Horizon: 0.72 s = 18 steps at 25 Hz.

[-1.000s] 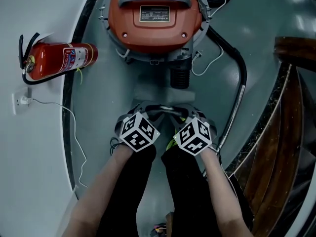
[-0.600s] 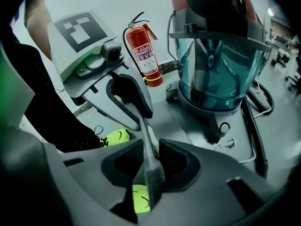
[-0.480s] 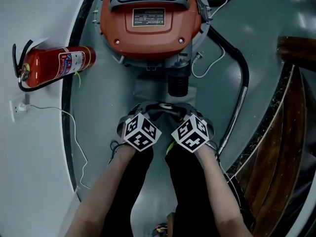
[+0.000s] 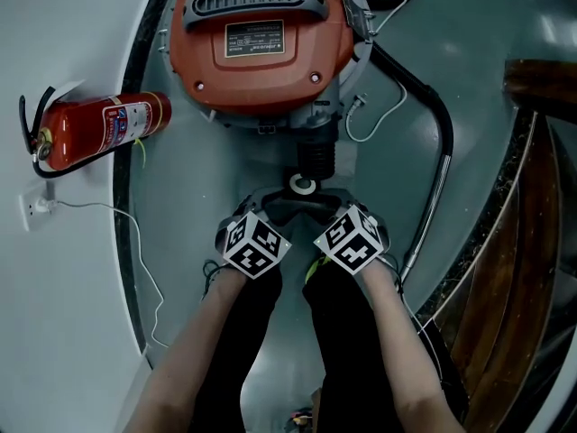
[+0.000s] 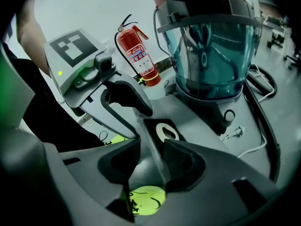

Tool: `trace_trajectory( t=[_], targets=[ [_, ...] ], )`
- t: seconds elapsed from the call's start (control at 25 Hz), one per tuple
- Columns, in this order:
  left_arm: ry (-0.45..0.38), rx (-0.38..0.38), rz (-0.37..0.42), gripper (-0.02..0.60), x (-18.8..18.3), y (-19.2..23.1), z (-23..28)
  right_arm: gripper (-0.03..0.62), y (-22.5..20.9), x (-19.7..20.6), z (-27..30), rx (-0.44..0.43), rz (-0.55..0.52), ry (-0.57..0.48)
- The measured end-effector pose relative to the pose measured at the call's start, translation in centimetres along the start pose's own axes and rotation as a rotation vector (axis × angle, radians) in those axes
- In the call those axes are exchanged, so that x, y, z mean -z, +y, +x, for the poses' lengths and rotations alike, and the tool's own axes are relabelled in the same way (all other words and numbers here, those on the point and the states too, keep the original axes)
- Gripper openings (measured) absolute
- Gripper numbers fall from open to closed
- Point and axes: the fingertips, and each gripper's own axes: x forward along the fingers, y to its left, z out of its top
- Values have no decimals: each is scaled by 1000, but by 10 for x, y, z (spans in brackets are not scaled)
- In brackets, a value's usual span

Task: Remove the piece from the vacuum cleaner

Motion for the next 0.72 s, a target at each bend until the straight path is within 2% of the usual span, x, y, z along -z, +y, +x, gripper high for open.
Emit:
trace_trajectory(
  t=[0.32,0.56,0.72],
  targets=[
    [-2,16,-15,210,2,-10,-1,150,7,9,-5,-23,55,-9],
    [-69,-26,-100,210,-12,1,-21,150,13,5,-25,-22,105,-44],
    [-83,-38,-137,210,-21,0,-46,150,21,-7,-52,-2,107,-53]
  ],
)
